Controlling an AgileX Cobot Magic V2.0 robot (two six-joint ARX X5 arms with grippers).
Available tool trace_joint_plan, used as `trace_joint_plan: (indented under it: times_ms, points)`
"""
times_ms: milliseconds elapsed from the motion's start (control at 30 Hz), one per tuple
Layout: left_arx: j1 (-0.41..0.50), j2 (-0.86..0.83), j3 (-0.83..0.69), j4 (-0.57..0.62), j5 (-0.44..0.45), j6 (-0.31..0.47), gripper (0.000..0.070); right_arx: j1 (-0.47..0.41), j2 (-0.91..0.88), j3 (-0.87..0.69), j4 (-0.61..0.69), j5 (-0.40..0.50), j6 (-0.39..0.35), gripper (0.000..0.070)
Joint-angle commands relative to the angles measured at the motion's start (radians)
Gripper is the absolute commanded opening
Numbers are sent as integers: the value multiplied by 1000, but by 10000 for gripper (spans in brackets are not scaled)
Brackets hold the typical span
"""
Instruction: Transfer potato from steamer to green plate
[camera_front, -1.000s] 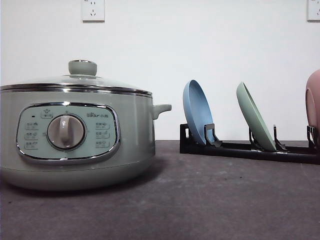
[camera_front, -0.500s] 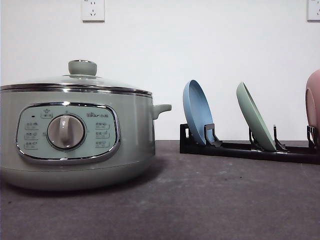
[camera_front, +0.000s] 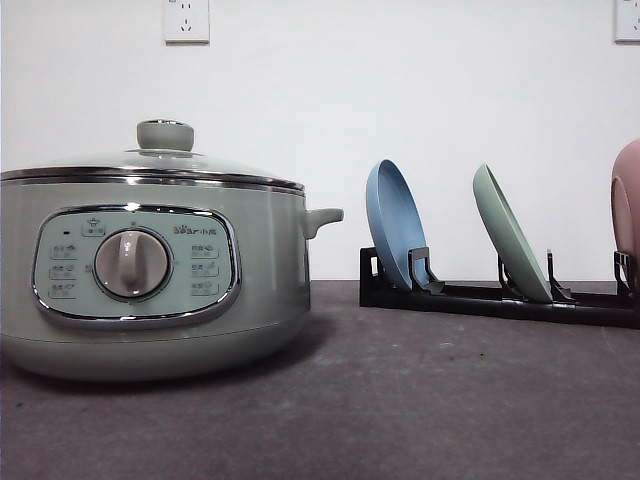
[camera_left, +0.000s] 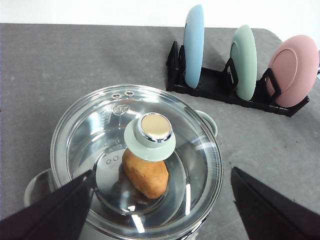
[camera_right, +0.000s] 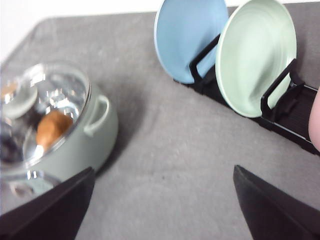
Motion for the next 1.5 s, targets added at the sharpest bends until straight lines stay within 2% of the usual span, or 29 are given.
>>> trace_joint_plan:
  times_ms: [0, 167, 533, 733, 967, 1333, 1400, 1467]
  points:
    - [-3, 6, 26, 10, 5, -3, 556, 3, 33, 29, 26, -3, 65, 559]
    - [-3, 6, 26, 10, 5, -3, 556, 4, 148, 113, 64, -13, 102, 559]
    - [-3, 6, 26, 10, 5, -3, 556, 26, 520, 449, 64, -18, 107, 558]
    - [-3, 6, 26, 10, 5, -3, 556, 55, 698, 573, 97, -5, 108, 557]
    - [-2, 6, 26, 10, 5, -3, 556, 97, 845, 596, 203, 65, 122, 557]
    - [-2, 6, 26, 10, 5, -3, 556, 125, 1019, 596, 288, 170, 124, 534]
    - [-3, 6, 26, 10, 5, -3, 556, 127, 1040, 596, 297, 170, 124, 512]
    - [-2, 6, 26, 10, 5, -3, 556, 128, 1060, 596, 301, 171, 124, 455]
